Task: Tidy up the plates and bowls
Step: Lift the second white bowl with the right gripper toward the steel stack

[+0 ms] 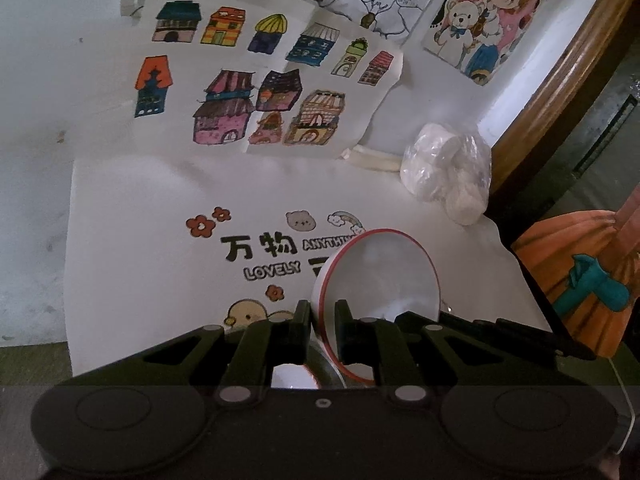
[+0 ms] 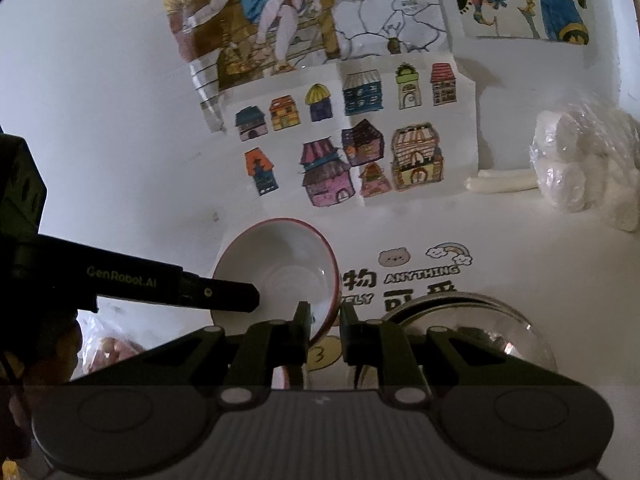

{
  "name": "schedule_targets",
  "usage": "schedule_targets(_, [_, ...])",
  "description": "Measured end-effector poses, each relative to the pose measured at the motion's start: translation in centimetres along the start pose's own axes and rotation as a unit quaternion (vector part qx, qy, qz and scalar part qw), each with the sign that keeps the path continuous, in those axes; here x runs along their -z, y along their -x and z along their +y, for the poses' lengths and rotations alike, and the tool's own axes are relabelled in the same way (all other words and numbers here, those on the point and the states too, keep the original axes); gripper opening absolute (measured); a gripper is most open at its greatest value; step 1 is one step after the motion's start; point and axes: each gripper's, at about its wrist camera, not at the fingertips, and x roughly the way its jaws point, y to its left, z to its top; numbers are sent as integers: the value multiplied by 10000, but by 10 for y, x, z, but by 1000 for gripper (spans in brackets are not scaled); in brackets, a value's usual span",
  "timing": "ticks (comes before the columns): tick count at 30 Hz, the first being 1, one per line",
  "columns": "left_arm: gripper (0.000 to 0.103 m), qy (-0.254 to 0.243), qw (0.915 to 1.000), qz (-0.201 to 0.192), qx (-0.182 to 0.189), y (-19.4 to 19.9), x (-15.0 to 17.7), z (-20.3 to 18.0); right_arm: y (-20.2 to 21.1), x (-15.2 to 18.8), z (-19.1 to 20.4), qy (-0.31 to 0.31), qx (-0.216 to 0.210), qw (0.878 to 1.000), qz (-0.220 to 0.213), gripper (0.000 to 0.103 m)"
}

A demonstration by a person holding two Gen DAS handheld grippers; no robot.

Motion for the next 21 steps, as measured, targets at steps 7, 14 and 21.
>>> schedule_targets(7, [13, 17, 10000, -25, 7, 14, 13, 7, 7, 8, 15, 81, -50, 9999, 40, 17])
schedule_targets(14, [13, 45, 10000, -7, -12, 27, 25, 13, 10, 17, 27, 156, -92, 9997, 151, 17])
schedule_targets(21, [13, 85, 9999, 19, -77, 32, 34, 21, 7, 24, 35, 183, -176, 9993, 277, 17])
